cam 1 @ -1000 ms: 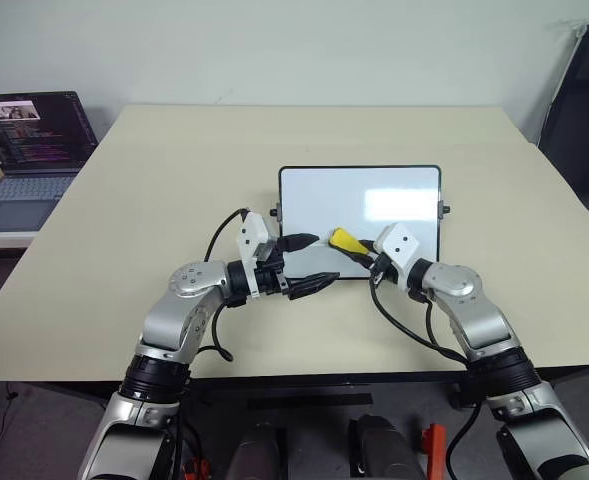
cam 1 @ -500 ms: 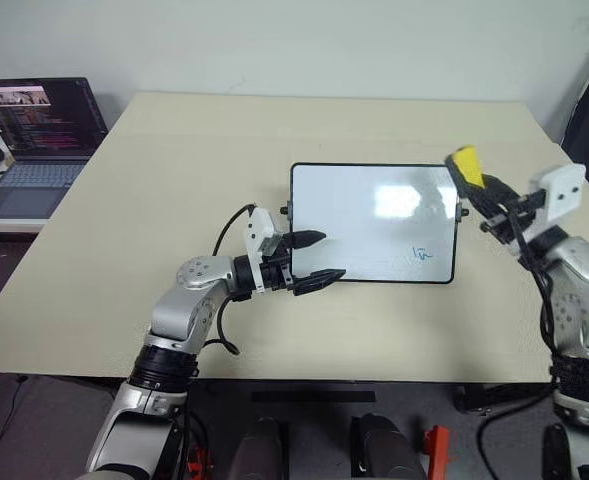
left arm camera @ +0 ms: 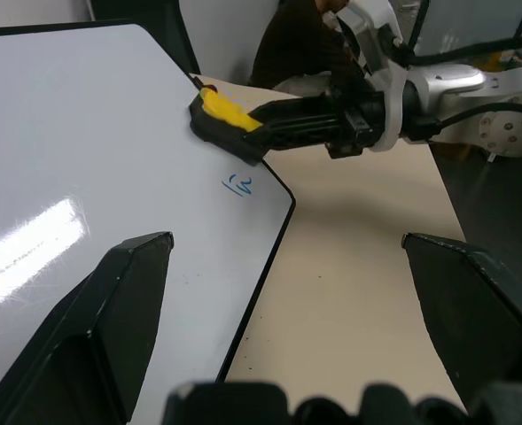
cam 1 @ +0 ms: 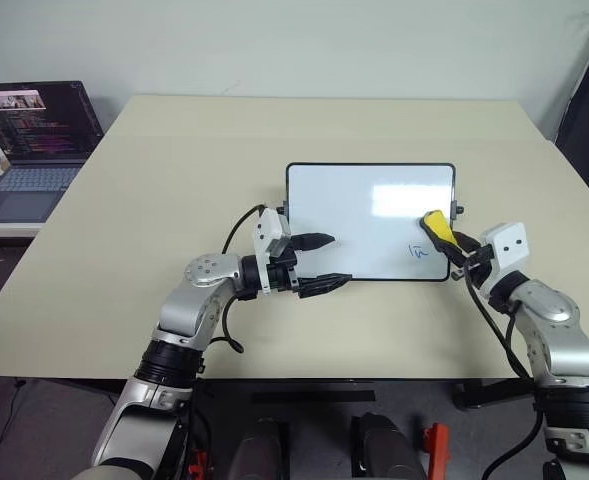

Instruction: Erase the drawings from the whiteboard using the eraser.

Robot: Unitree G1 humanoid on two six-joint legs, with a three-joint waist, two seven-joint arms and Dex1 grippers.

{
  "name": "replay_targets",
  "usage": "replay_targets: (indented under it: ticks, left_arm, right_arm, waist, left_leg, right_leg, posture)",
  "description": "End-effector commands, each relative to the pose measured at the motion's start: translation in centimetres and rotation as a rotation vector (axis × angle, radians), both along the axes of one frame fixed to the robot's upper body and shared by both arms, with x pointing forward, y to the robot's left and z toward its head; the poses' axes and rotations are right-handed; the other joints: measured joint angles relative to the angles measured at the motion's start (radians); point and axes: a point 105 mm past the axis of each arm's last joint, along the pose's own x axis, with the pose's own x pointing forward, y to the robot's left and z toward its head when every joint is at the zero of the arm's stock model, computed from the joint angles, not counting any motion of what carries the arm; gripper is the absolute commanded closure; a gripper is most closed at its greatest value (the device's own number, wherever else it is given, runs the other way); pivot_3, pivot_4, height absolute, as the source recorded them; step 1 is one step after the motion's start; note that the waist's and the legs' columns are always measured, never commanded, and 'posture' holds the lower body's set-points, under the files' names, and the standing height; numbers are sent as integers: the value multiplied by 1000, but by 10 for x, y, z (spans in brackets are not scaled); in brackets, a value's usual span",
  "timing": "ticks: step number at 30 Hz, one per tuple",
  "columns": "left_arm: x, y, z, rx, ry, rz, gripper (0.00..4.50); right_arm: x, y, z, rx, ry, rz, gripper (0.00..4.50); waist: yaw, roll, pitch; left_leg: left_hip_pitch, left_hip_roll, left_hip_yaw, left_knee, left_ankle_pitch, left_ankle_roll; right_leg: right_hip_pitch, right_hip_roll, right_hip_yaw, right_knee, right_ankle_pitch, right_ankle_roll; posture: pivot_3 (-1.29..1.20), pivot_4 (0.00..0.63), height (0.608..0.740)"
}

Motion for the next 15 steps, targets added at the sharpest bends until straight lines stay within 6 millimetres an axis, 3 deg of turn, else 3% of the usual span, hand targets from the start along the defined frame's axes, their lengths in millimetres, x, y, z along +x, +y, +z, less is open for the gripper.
replay_targets:
  ticks: [1, 7, 12, 15]
  left_arm:
    - [-5, -2, 10, -4, -48, -16, 0]
    - [-5, -1, 10, -4, -48, -10, 0]
    - [-5, 0, 10, -5, -49, -3, 0]
    - [-4, 0, 10, -7, -48, 1, 0]
  right_arm:
    - [5, -5, -4, -43, 2, -20, 3820]
    - [6, -10, -27, -113, 65, -16, 3820]
    - [-5, 7, -46, -163, 127, 75, 3820]
    - [-18, 27, -59, -176, 181, 167, 3820]
  waist:
    - [-1, 0, 0]
    - [-2, 0, 0]
    - [-2, -3, -2]
    - [-6, -3, -2]
  left_leg:
    - [0, 0, 0, 0, 0, 0]
    - [4, 0, 1, 2, 1, 0]
    - [14, 0, 0, 3, 1, 1]
    - [14, 1, 0, 2, 1, 1]
  right_leg:
    - [0, 0, 0, 0, 0, 0]
    - [5, 0, 1, 0, 1, 4]
    - [16, 0, 0, -2, -3, -2]
    - [16, 0, 0, -1, -3, -3]
  posture:
    - [0, 150, 740]
    - [0, 150, 740]
    - [0, 150, 740]
    - [0, 150, 740]
